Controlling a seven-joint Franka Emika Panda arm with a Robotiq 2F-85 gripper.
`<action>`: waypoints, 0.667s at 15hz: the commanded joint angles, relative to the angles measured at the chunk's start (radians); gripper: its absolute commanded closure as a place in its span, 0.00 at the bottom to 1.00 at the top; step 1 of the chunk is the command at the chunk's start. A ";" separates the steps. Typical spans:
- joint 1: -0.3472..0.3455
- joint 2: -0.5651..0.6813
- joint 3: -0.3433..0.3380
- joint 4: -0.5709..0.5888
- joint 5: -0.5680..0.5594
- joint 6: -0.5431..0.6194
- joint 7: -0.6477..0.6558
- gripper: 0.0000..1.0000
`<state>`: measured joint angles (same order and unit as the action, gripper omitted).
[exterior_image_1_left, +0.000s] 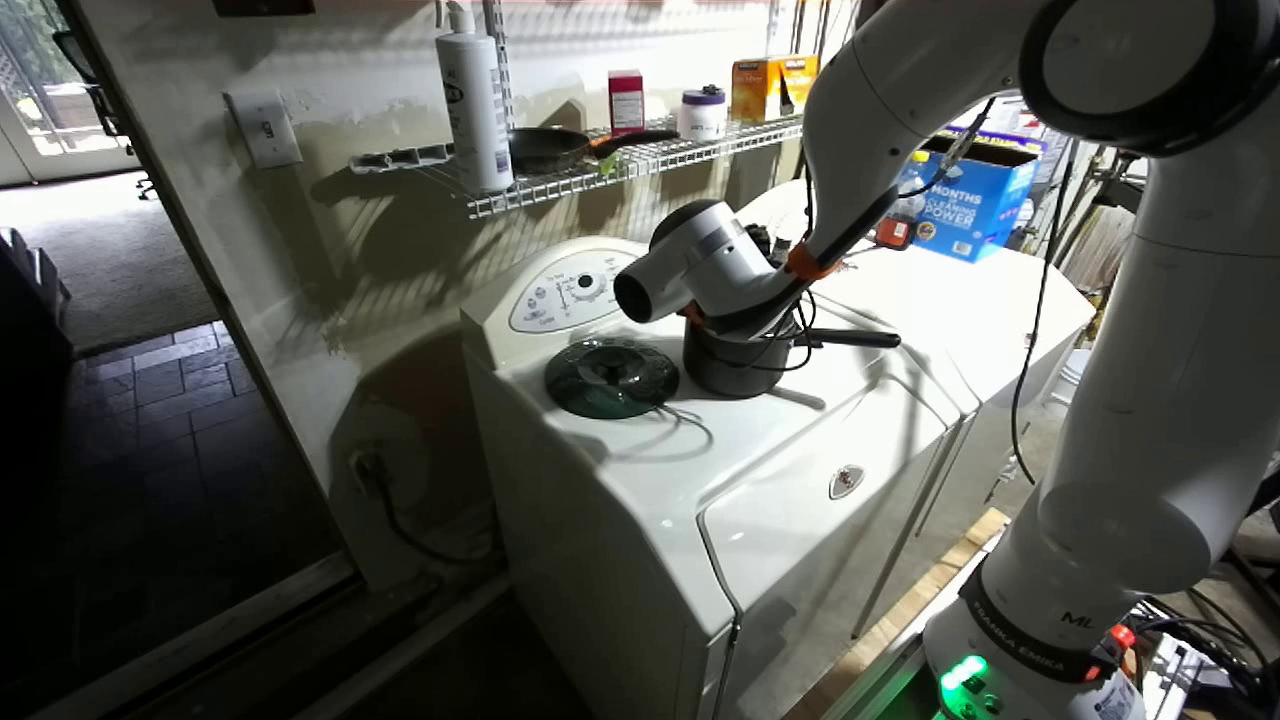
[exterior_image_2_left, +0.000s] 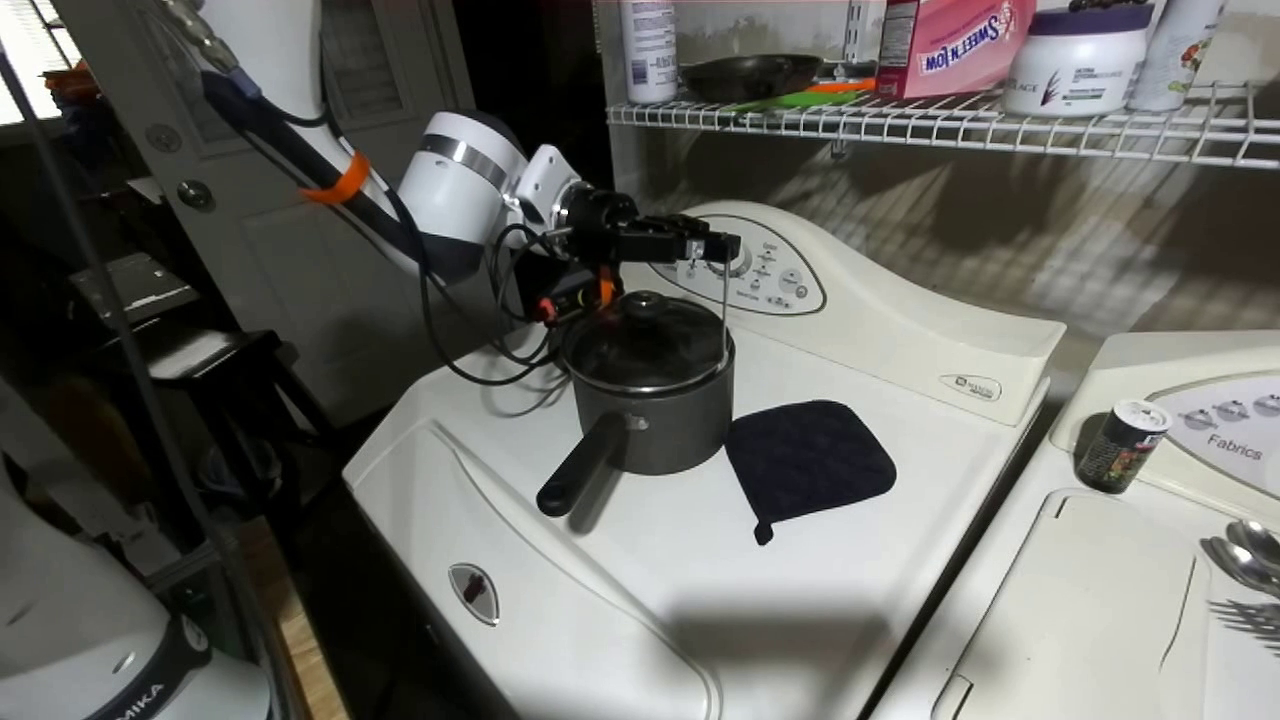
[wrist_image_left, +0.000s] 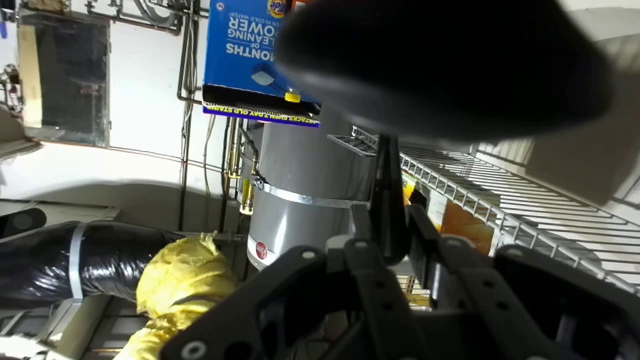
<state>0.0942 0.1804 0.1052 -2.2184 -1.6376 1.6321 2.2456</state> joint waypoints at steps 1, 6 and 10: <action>-0.008 0.004 0.002 0.027 0.040 0.018 -0.049 0.95; -0.011 -0.001 0.000 0.036 0.056 0.030 -0.082 0.95; -0.017 -0.004 -0.002 0.045 0.066 0.042 -0.105 0.95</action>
<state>0.0864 0.1804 0.1051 -2.1965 -1.6008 1.6501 2.1828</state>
